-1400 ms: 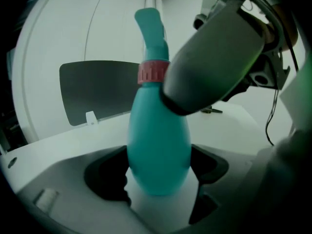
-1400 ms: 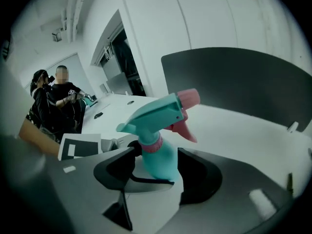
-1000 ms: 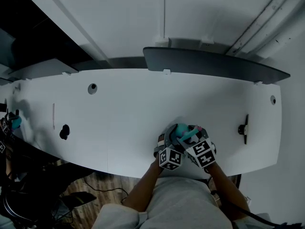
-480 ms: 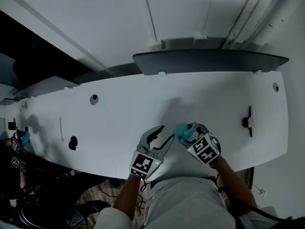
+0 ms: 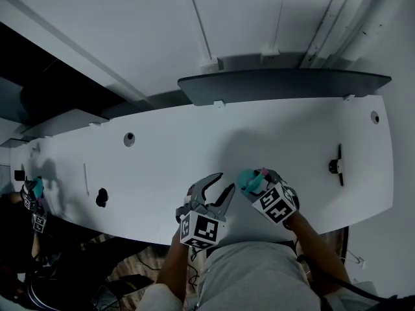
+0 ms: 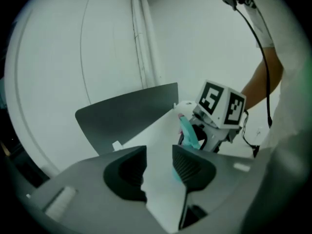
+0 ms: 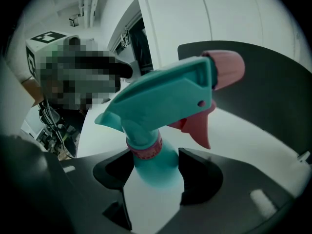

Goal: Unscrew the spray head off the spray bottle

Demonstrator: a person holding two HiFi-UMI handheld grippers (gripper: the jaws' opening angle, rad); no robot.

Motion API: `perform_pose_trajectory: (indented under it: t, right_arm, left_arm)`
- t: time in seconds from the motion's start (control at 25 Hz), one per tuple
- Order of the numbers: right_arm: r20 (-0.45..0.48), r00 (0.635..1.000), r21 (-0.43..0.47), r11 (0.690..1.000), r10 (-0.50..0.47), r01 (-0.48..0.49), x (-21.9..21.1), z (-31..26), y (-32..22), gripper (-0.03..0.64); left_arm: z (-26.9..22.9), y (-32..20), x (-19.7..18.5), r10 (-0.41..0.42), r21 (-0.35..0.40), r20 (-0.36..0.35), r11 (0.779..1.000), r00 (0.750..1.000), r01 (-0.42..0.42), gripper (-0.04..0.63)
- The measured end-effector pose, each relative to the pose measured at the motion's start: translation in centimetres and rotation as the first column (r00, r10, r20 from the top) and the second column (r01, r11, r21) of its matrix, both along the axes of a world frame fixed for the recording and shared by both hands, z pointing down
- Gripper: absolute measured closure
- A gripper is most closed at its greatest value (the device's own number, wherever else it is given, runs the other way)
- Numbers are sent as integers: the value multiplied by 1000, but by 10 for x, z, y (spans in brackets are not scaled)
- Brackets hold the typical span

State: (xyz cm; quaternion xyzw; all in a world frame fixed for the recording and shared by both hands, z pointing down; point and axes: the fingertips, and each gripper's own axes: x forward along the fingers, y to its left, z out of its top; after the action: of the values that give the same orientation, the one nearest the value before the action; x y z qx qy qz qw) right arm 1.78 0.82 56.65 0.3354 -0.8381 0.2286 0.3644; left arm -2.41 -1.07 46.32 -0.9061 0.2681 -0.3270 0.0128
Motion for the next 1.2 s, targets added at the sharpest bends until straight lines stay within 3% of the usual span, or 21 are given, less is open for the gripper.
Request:
perform_pose_trajectory:
  t: [0.2, 0.64, 0.68, 0.76, 0.8, 1.2]
  right_arm:
    - [-2, 1000, -2, 1000, -1, 1, -1, 1, 1, 325]
    - [-7, 1000, 2, 1000, 1, -1, -1, 1, 1, 325]
    - [-7, 1000, 2, 1000, 0, 0, -1, 1, 1, 325]
    - [-8, 1000, 3, 1000, 0, 0, 0, 1, 1, 325]
    - [-8, 1000, 4, 1000, -1, 1, 0, 1, 0, 325]
    - [-9, 1000, 9, 1000, -4, 4, 0, 3, 1, 325]
  left_arm:
    - [21, 9, 13, 67, -3, 78, 998, 995, -67, 428]
    - [22, 14, 20, 61, -9, 42, 998, 997, -60, 430]
    - [20, 12, 20, 54, 2, 38, 999, 998, -54, 449]
    - [17, 8, 19, 38, 26, 28, 999, 999, -38, 578]
    - [15, 7, 19, 33, 28, 20, 999, 999, -34, 594]
    - [23, 18, 27, 71, -7, 18, 997, 997, -71, 595]
